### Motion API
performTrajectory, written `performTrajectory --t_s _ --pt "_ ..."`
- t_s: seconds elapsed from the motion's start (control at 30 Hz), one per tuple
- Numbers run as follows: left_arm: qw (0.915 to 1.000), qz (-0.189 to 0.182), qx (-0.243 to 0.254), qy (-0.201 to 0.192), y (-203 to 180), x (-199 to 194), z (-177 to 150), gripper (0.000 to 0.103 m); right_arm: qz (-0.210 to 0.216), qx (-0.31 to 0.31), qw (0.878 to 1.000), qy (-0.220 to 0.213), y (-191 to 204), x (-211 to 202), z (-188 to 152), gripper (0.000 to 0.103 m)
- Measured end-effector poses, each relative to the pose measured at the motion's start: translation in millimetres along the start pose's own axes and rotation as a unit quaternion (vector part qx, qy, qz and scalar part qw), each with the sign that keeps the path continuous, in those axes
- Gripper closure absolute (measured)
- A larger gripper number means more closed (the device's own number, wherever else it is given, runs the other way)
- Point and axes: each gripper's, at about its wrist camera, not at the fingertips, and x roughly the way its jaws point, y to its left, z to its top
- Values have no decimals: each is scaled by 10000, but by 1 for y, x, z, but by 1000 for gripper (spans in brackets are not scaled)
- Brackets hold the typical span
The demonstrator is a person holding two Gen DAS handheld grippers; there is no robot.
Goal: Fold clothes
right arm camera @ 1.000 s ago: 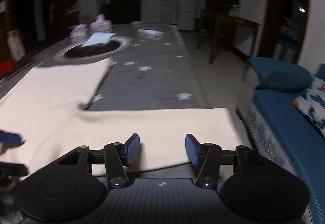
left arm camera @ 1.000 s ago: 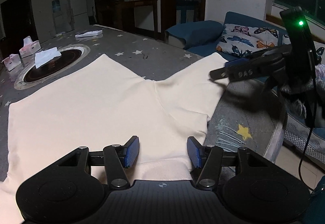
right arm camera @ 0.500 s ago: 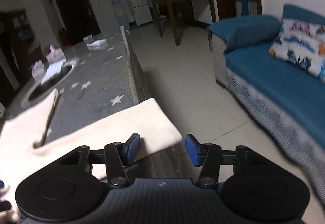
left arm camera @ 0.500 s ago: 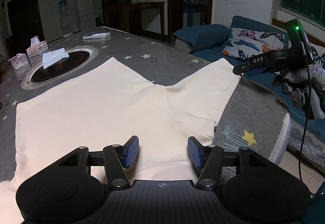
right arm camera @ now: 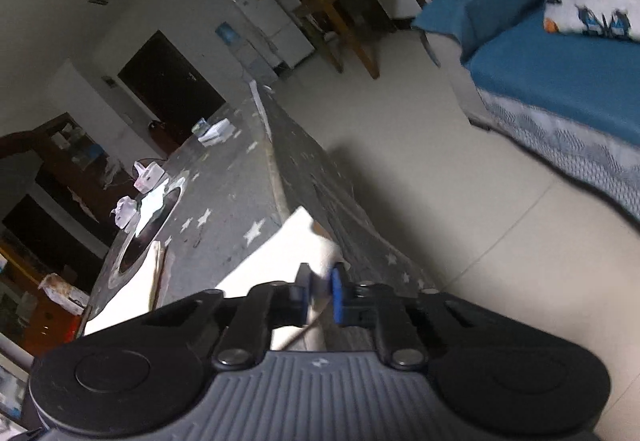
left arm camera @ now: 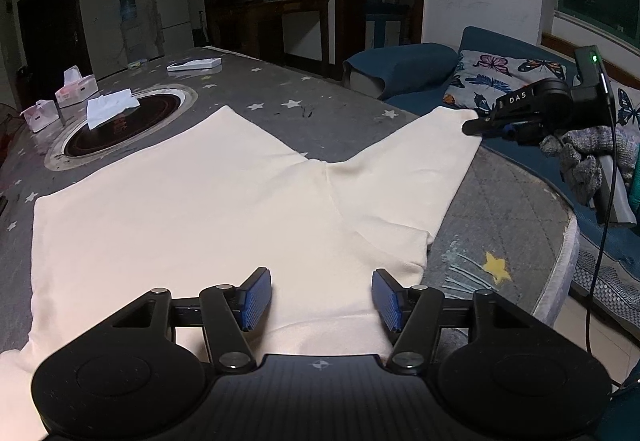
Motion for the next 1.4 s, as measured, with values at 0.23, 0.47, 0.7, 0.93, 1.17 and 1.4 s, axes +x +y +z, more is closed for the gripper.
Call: performTrajectory --t_s 0.23,0.47,0.7,0.93,1.17,1.4 --pt "9999 -67 87 -15 -6 4 2 43 346 -259 9987 -282 33 -18 16 99" --pt "9998 -150 100 -86 -11 7 6 43 908 -698 9919 -552 86 -38 37 99" --pt "9997 -198 65 -98 -14 13 5 43 1556 -1146 9794 -588 147 -48 46 99" --pt "9980 76 -429 -457 14 -21 0 38 2148 -1565 9636 -294 208 -44 30 99" --pt "9888 894 -1015 -624 65 -65 -25 37 2558 -2194 9403 481 270 -7 -25 99" --pt "9746 1489 -1556 -615 99 -93 -49 37 2643 -2883 9083 1483 300 31 -100 98"
